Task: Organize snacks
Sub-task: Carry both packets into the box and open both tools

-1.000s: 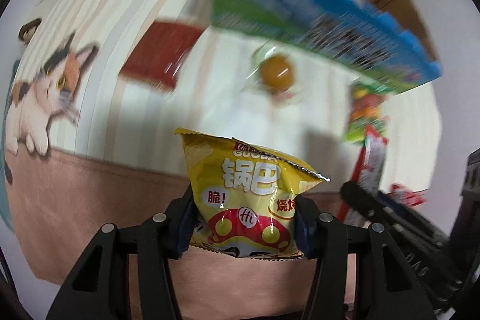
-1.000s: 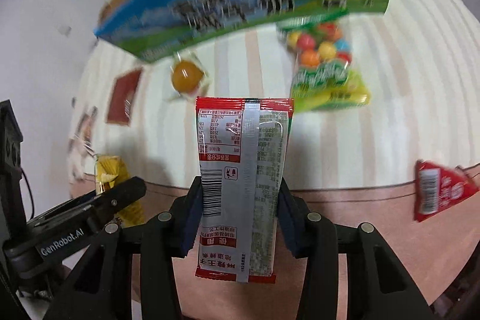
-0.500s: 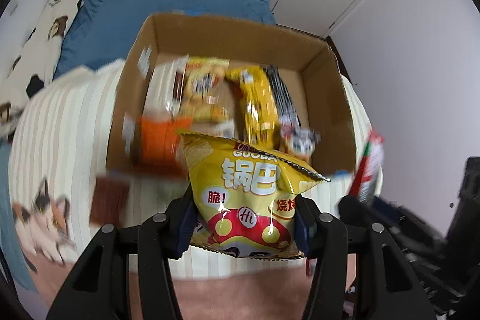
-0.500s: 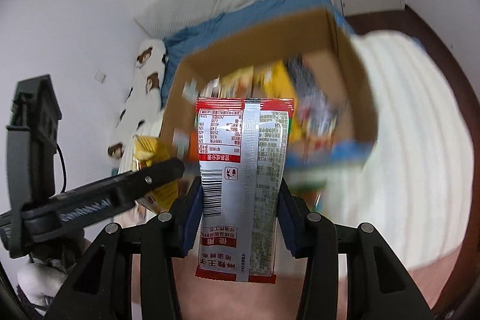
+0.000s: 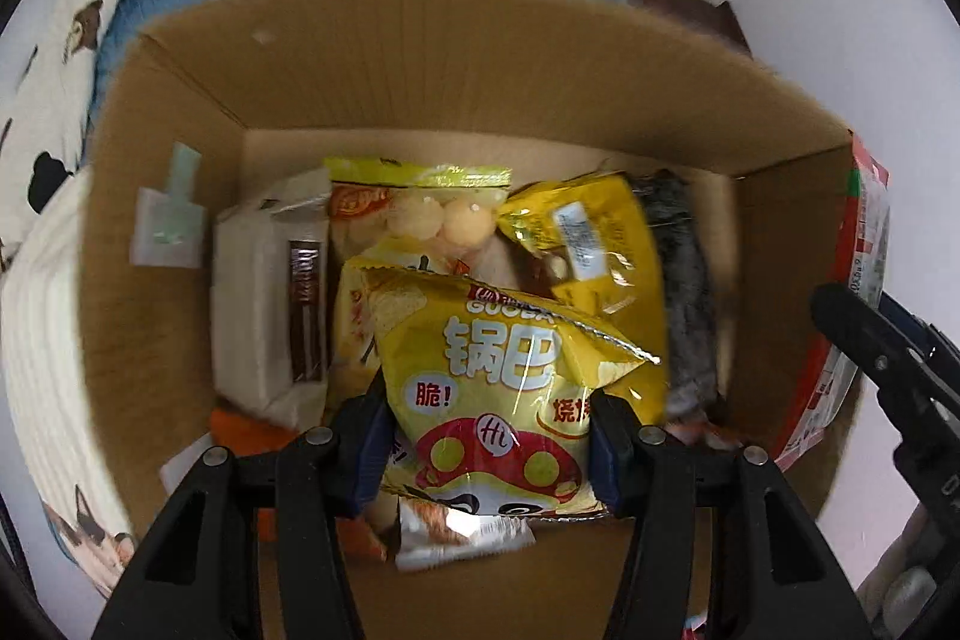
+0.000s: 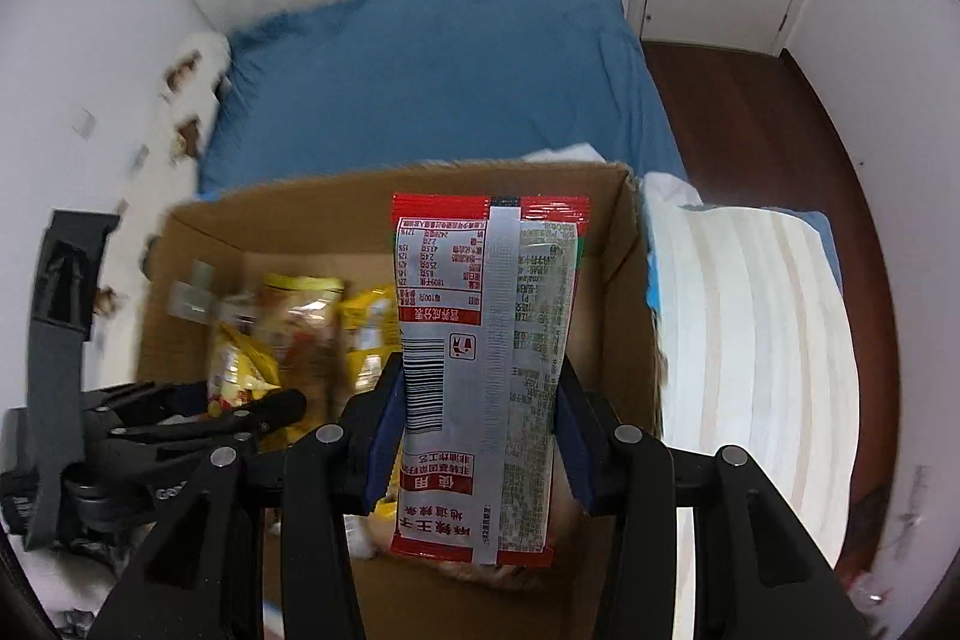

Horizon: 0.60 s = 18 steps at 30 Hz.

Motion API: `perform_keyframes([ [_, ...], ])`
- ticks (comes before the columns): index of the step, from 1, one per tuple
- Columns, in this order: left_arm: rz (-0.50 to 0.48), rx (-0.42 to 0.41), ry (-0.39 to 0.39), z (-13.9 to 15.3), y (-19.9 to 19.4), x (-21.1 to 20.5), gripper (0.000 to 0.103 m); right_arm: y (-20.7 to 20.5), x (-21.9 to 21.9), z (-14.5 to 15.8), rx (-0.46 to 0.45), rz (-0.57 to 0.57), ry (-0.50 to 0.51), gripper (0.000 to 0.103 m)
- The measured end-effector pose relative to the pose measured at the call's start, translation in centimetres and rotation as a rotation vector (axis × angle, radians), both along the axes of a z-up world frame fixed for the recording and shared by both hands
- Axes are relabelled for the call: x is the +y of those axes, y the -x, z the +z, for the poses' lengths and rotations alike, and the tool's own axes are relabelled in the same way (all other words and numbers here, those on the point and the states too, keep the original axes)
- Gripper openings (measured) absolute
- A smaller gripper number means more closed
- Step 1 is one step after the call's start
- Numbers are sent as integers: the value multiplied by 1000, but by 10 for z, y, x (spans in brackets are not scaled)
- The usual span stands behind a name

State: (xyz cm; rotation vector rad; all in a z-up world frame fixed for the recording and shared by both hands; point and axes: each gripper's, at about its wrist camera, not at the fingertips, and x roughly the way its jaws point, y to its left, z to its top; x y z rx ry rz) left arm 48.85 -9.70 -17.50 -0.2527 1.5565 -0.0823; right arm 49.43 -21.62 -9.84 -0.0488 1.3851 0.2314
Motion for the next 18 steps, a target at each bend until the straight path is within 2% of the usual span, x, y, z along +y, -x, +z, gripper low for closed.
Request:
perform_keyframes([
  [4, 9, 16, 12, -9, -4, 2, 53, -13, -5, -21, 47, -34, 18, 52],
  [5, 8, 14, 24, -9, -5, 3, 56, -14, -5, -27, 52, -40, 26, 68],
  [6, 3, 9, 33, -9, -6, 3, 66, -13, -4, -31, 63, -35, 13, 73],
  [7, 1, 8, 32, -8, -8, 4, 83, -12, -4, -33, 80, -34, -1, 82],
  [9, 1, 0, 13, -6, -11, 5, 95, -7, 1, -32, 79, -34, 7, 87],
  [11, 7, -6, 3, -3, -13, 8, 95, -4, 5, -32, 75, -29, 2, 95],
  [18, 23, -24, 21, 13, -5, 23, 95, 4, 10, -24, 58, -34, 13, 97],
])
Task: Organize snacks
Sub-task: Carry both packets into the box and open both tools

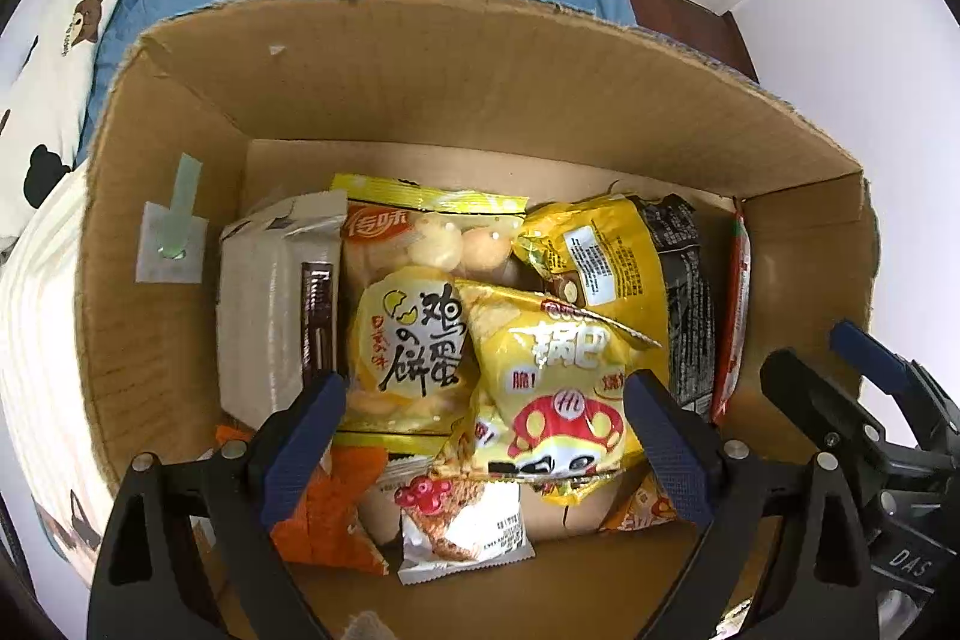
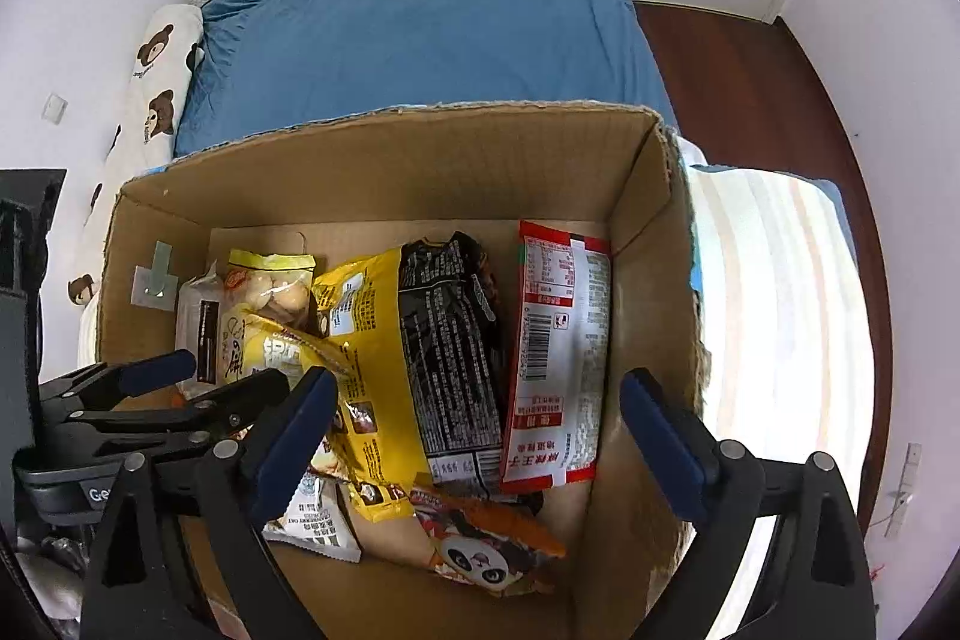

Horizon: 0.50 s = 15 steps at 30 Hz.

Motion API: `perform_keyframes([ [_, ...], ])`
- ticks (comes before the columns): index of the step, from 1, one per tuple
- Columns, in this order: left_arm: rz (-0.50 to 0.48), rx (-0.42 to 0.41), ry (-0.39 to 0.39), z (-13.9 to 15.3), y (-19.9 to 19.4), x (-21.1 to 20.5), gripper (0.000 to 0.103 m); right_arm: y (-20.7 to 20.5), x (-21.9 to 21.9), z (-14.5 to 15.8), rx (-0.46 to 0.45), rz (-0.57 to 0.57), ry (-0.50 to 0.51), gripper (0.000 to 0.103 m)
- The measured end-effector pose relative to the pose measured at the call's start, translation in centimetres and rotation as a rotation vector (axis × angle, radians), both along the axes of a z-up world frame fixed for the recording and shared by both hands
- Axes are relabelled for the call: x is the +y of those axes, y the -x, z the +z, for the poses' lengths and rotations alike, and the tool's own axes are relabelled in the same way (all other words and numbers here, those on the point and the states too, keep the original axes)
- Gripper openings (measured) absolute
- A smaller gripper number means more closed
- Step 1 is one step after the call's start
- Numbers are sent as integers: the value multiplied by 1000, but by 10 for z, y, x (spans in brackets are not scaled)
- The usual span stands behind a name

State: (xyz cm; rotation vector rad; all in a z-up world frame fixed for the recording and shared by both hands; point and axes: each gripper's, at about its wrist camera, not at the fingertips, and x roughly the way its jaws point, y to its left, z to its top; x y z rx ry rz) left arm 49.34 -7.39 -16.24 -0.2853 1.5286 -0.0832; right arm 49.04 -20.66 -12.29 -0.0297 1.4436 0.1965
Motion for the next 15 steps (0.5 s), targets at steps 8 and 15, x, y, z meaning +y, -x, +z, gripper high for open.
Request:
perform_keyframes([
  [8, 29, -118, -40, 42, 27, 8, 95, 23, 0, 27, -40, -4, -38, 98],
  [15, 67, -268, -117, 81, 68, 19, 95, 67, 1, 49, -120, -2, -30, 97],
])
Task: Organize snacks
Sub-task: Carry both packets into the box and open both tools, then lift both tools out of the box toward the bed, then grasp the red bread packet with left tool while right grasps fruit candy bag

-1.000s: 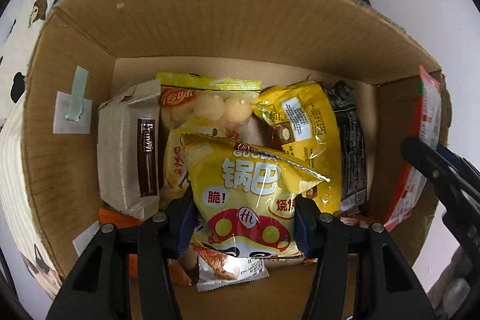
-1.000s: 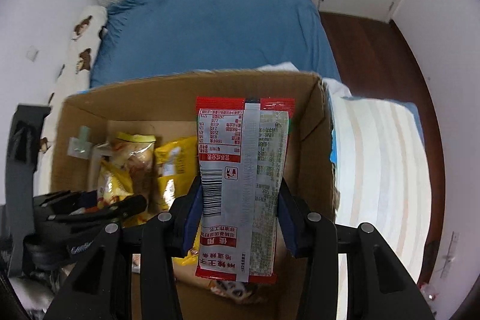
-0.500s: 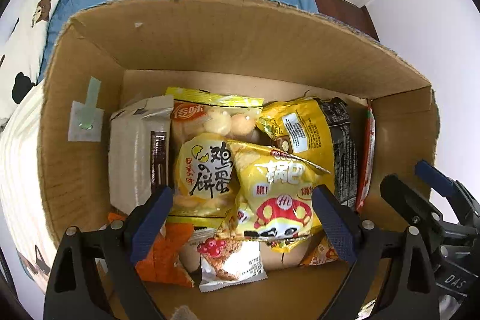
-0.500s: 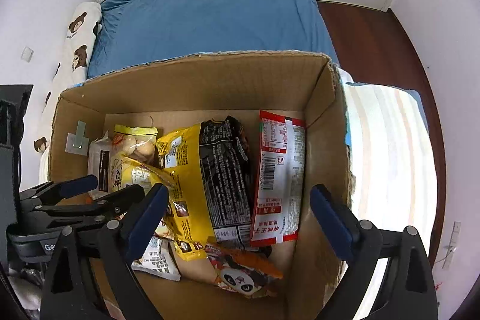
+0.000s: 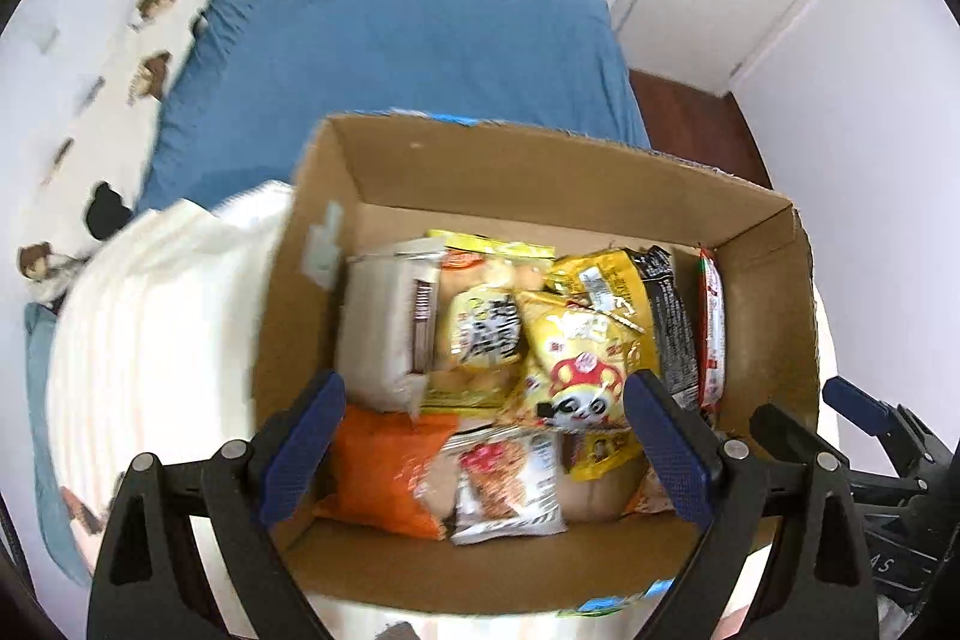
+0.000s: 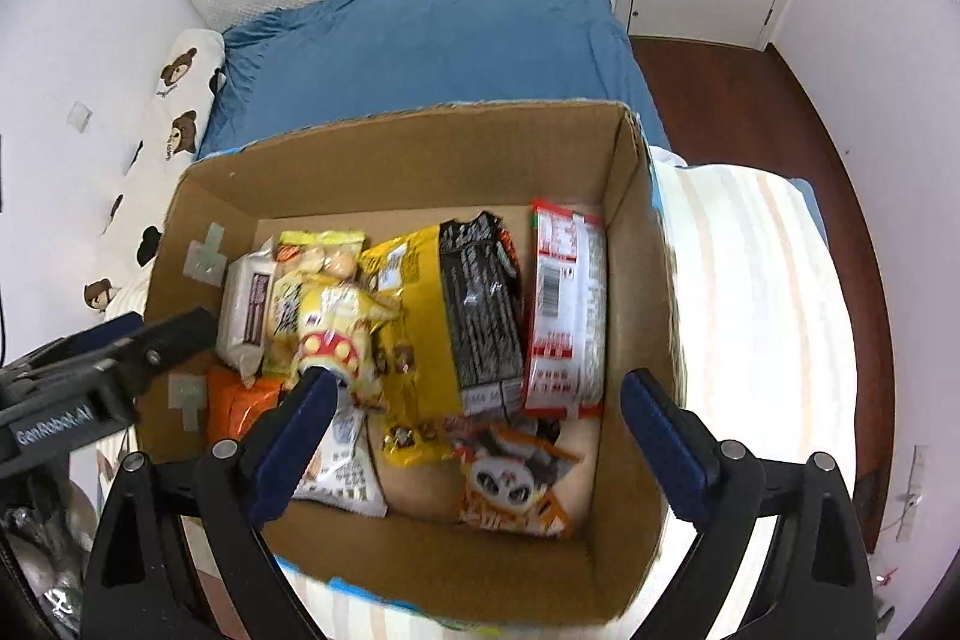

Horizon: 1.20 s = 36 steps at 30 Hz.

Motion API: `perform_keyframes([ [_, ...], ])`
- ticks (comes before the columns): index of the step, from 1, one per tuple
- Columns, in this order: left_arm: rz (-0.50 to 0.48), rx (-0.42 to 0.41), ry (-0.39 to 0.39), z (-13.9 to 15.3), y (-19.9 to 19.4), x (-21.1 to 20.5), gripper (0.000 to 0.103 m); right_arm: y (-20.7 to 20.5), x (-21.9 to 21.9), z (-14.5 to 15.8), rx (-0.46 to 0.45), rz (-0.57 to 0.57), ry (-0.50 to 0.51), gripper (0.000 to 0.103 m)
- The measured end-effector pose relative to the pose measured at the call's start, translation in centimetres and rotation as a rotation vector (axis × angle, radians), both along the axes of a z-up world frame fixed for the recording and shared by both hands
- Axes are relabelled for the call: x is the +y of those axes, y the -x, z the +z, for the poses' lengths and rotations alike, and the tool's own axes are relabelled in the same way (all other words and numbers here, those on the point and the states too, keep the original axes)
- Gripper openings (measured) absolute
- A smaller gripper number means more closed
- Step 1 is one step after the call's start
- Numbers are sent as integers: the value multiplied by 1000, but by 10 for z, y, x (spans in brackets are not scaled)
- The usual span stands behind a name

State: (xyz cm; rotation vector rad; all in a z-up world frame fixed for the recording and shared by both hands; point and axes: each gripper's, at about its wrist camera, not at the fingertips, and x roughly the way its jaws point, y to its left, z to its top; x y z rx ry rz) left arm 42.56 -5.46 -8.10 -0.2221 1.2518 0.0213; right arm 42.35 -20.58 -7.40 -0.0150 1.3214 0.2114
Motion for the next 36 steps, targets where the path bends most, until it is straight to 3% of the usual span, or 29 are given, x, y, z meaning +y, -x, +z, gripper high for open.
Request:
perform_keyframes([
  [13, -2, -187, -104, 51, 96, -3, 95, 98, 5, 53, -156, -4, -65, 98],
  [24, 17, -228, -57, 72, 156, 2, 95, 160, 5, 85, -206, 21, -101, 97],
  [29, 64, -181, -55, 51, 179, 18, 95, 177, -3, 48, -103, -9, -107, 98],
  [32, 117, -112, -72, 17, 193, 33, 95, 179, -10, 8, -19, -43, -107, 98],
  [36, 210, 43, -46, -45, 207, 64, 95, 176, -18, -47, 62, -95, -96, 98],
])
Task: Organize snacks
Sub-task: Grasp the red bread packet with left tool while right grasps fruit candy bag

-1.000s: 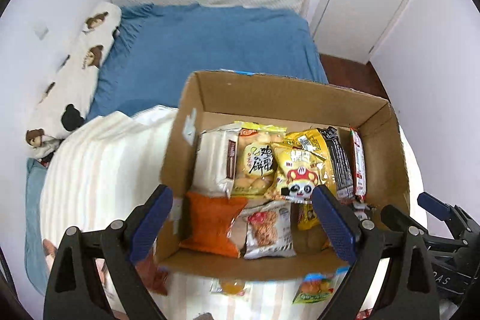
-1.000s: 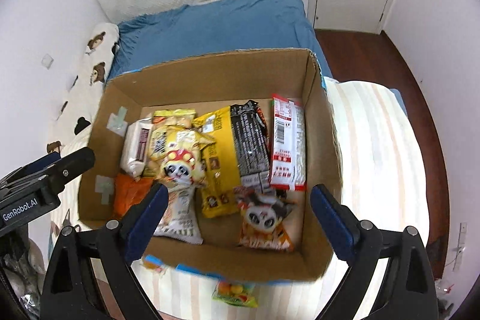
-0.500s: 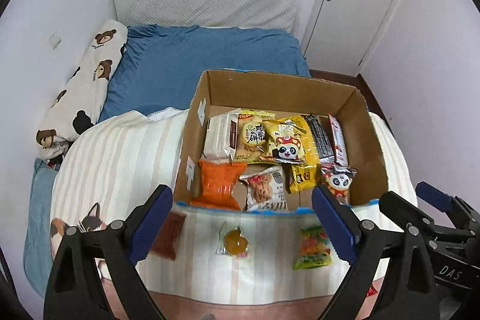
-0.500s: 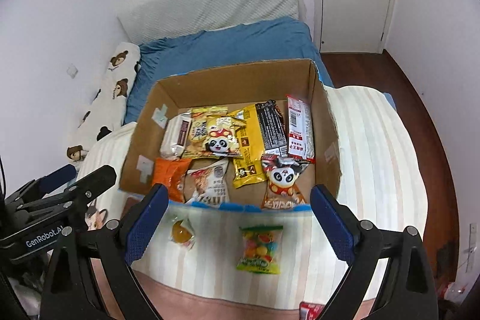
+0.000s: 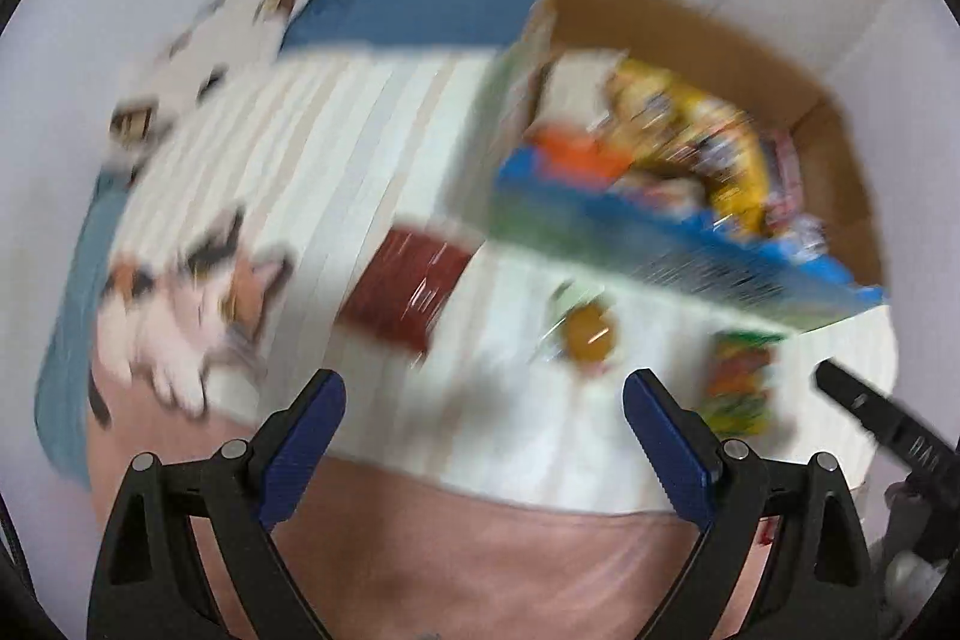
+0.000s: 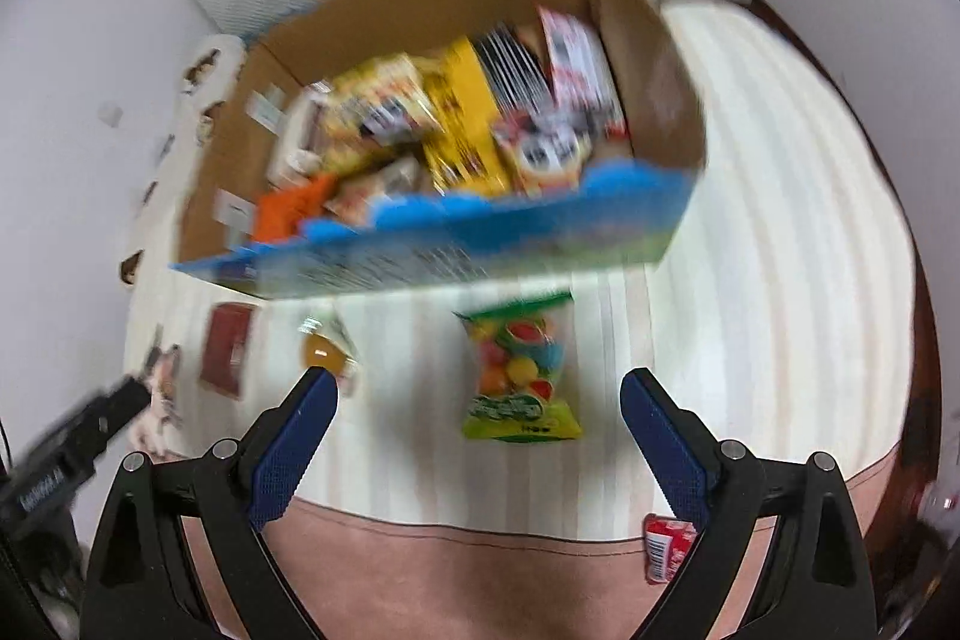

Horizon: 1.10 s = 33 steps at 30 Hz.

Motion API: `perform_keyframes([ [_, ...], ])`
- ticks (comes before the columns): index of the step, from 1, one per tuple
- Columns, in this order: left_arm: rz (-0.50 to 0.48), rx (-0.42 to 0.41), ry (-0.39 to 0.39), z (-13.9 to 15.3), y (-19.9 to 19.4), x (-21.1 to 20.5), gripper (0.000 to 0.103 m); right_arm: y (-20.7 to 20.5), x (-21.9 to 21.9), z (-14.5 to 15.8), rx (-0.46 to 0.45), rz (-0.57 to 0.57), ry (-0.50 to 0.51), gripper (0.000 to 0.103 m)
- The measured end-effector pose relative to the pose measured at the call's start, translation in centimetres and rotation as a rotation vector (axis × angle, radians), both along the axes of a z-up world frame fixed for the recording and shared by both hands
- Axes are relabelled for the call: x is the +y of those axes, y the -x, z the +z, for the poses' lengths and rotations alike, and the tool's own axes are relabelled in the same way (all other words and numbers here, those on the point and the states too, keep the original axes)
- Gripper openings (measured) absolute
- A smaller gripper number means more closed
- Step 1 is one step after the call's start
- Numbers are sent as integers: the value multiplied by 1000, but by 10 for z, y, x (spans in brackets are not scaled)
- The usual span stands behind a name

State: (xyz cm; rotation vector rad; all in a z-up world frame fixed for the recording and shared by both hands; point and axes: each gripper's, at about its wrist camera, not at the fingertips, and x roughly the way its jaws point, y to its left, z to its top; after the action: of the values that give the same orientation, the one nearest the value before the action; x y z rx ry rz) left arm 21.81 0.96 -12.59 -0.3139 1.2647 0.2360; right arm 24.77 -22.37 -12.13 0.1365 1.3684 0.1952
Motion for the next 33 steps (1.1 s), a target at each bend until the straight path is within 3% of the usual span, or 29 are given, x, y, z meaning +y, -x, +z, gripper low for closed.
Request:
perform_keyframes([
  [7, 77, 121, 41, -62, -2, 34, 95, -16, 5, -70, 112, -57, 46, 97],
  [12, 33, 152, 23, -82, -32, 40, 95, -24, 14, -96, 138, -55, 75, 94],
  [14, 14, 164, 15, -90, -47, 41, 95, -24, 17, -98, 125, -46, 98, 77],
  [17, -34, 187, 3, -103, -68, 38, 95, -23, 17, -98, 117, -43, 93, 62],
  [18, -54, 185, 2, -105, -73, 35, 89, -22, 16, -98, 116, -46, 86, 61],
  [19, -72, 180, -3, -107, -76, 32, 68, -21, 16, -97, 115, -44, 85, 60],
  [20, -85, 183, -16, -108, -77, 30, 60, -19, 14, -96, 115, -45, 83, 59],
  [21, -97, 185, -26, -108, -77, 27, 58, -17, 14, -95, 118, -44, 78, 59],
  [25, -126, 181, -35, -105, -63, 11, 57, 1, 10, -93, 149, -38, 39, 57],
  [33, -172, 240, 21, -100, 29, -39, 57, 71, 9, -93, 268, 11, -45, 56],
])
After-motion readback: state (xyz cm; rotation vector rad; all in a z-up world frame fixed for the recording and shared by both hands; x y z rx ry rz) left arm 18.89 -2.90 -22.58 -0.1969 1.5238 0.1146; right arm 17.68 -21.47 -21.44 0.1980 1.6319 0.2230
